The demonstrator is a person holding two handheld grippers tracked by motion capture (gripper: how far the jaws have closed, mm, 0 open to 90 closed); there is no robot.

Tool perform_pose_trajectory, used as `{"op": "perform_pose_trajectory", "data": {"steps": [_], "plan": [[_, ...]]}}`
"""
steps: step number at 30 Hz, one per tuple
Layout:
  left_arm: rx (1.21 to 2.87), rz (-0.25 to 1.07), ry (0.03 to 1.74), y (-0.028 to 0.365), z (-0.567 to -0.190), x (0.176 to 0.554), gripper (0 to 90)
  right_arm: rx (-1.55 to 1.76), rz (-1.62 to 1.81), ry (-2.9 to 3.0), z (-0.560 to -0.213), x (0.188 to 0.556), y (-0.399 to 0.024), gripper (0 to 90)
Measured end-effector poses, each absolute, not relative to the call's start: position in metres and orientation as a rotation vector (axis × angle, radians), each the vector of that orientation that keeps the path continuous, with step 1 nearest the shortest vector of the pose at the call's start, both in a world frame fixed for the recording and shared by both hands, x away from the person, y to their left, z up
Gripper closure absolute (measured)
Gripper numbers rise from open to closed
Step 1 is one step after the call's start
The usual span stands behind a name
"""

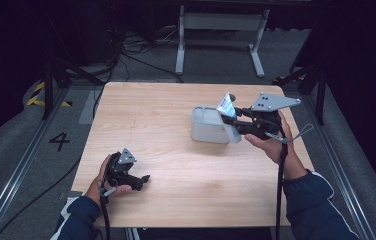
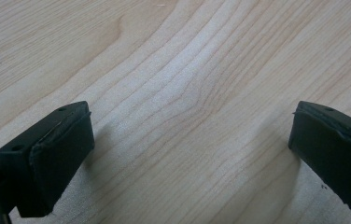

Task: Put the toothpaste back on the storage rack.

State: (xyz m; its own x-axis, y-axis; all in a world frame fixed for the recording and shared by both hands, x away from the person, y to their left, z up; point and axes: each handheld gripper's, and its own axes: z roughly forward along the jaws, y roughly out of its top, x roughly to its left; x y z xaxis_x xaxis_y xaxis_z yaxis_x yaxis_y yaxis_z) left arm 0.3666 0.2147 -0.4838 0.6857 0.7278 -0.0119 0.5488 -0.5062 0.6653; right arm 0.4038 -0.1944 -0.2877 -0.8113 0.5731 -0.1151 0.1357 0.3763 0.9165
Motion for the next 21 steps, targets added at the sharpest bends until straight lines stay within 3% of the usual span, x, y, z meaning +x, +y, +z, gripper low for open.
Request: {"op": "perform_pose_trajectory", "data": {"steps": [21], "plan": [[2.247, 0.355, 0.973, 0.215, -0.484, 0.367, 0.5, 0.633, 1.465, 2.174, -0.280, 0.440, -0.181, 65.9]]}}
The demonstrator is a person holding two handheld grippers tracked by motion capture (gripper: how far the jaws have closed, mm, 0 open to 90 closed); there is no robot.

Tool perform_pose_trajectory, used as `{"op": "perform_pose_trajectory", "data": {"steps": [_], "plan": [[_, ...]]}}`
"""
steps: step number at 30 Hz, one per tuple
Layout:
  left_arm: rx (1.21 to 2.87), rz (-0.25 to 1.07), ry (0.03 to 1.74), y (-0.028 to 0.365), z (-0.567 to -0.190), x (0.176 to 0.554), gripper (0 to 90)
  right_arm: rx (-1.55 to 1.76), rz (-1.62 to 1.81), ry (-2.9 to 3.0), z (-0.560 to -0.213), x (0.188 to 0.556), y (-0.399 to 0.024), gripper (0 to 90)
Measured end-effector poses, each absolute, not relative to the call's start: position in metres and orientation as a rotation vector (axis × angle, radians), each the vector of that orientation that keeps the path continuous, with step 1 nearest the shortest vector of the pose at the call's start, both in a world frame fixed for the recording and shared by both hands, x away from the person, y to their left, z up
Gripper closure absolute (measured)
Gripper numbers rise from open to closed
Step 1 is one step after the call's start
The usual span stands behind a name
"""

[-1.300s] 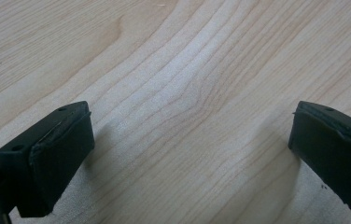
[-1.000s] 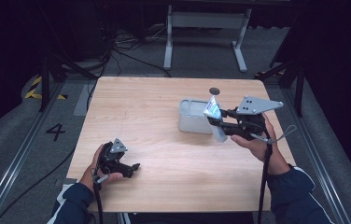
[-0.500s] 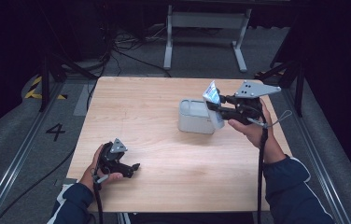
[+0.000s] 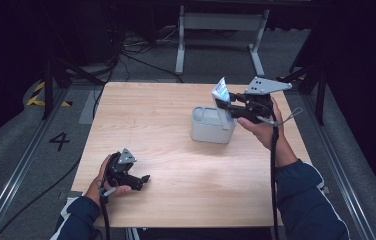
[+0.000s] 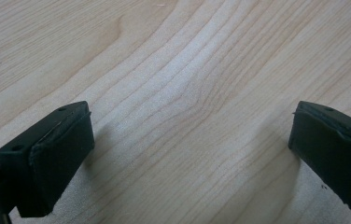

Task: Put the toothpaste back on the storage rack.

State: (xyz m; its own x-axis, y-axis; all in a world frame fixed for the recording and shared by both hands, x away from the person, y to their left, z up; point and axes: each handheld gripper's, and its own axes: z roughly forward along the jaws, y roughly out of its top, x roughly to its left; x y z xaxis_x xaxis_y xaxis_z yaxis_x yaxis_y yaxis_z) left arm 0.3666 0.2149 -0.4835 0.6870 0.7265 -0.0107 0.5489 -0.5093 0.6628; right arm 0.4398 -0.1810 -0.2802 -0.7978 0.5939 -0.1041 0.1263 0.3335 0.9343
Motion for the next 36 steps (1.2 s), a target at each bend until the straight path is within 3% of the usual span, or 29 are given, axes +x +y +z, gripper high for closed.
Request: {"op": "perform_pose_trajectory", "data": {"steps": [36], "plan": [[2.245, 0.353, 0.977, 0.215, -0.483, 0.366, 0.5, 0.711, 1.475, 2.172, -0.318, 0.487, -0.167, 65.3]]}}
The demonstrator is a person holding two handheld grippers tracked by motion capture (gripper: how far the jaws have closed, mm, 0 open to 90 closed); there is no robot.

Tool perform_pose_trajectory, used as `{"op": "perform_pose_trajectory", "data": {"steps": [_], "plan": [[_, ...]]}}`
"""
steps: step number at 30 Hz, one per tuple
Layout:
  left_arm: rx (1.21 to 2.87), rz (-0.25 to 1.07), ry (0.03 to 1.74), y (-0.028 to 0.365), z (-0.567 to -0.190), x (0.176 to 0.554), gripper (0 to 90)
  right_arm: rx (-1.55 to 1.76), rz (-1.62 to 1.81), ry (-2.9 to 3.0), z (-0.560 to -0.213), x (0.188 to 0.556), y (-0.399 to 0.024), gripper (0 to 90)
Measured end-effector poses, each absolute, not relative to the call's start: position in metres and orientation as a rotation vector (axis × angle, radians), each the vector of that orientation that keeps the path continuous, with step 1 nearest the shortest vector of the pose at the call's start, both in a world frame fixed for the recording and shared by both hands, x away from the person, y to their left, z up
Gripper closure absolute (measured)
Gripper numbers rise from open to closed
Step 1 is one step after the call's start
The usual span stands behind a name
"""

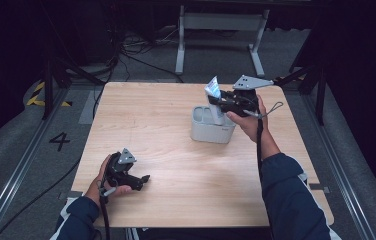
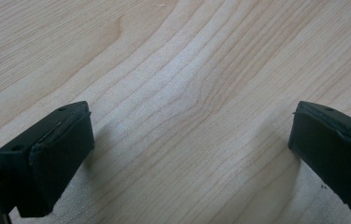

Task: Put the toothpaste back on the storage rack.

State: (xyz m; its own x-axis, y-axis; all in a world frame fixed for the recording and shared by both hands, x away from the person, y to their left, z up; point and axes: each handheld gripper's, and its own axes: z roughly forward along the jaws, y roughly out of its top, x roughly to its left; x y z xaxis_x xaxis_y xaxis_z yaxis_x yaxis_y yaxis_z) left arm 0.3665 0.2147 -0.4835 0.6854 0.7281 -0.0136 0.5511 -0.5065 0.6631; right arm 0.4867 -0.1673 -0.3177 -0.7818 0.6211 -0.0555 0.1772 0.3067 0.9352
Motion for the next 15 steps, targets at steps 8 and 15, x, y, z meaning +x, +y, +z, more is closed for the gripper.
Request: {"op": "perform_pose_trajectory", "data": {"steps": [8, 15], "plan": [[2.247, 0.353, 0.977, 0.2149, -0.4833, 0.3665, 0.5, 0.712, 1.464, 2.180, -0.3222, 0.4895, -0.1663, 65.1], [2.248, 0.353, 0.975, 0.2149, -0.4832, 0.3666, 0.5, 0.712, 1.463, 2.187, -0.3252, 0.4915, -0.1651, 65.0]]}}
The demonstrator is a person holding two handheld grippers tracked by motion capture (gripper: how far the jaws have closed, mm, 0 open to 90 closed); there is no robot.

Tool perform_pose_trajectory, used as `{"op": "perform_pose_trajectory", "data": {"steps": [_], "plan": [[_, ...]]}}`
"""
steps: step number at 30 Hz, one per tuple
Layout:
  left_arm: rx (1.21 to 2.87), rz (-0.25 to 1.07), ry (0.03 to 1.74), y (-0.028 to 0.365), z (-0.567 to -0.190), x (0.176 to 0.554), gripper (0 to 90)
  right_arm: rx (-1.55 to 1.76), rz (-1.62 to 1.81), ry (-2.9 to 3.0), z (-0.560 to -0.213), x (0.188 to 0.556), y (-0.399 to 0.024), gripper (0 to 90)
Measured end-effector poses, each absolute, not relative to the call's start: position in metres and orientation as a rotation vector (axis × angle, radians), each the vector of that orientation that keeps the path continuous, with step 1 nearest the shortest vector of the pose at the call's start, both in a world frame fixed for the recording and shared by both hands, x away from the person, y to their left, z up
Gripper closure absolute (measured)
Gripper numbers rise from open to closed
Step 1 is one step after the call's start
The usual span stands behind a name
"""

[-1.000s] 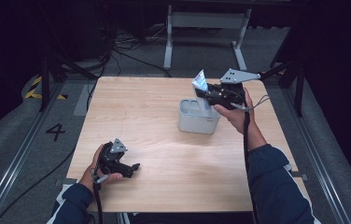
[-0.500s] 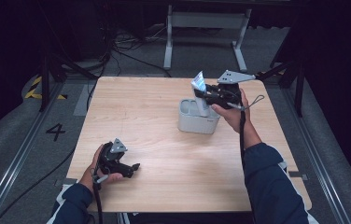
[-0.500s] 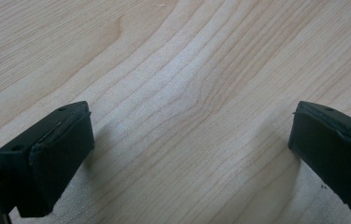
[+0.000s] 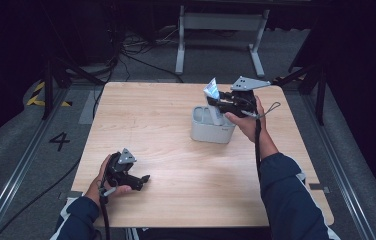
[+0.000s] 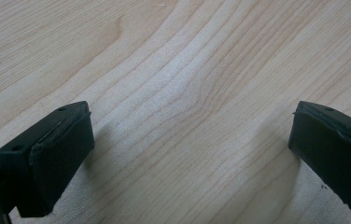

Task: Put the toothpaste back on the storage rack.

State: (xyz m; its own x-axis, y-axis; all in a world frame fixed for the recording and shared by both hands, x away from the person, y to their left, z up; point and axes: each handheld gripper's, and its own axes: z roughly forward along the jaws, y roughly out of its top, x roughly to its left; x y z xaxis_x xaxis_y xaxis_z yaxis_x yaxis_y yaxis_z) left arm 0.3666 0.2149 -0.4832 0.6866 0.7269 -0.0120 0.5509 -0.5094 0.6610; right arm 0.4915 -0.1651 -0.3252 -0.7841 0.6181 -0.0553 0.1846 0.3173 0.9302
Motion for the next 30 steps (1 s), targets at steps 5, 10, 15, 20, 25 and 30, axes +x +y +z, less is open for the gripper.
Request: {"op": "perform_pose_trajectory", "data": {"steps": [5, 10, 15, 20, 25, 30], "plan": [[2.244, 0.354, 0.976, 0.215, -0.484, 0.367, 0.5, 0.714, 1.471, 2.178, -0.326, 0.493, -0.166, 65.0], [2.246, 0.352, 0.976, 0.215, -0.483, 0.367, 0.5, 0.726, 1.456, 2.169, -0.328, 0.495, -0.168, 65.0], [2.243, 0.353, 0.976, 0.215, -0.484, 0.367, 0.5, 0.742, 1.444, 2.173, -0.331, 0.499, -0.169, 64.8], [2.240, 0.355, 0.976, 0.215, -0.484, 0.366, 0.5, 0.740, 1.435, 2.187, -0.336, 0.501, -0.170, 64.6], [2.243, 0.353, 0.978, 0.215, -0.484, 0.366, 0.5, 0.737, 1.400, 2.211, -0.342, 0.501, -0.169, 64.3], [2.244, 0.353, 0.977, 0.215, -0.484, 0.366, 0.5, 0.735, 1.382, 2.226, -0.346, 0.499, -0.171, 64.0]]}}
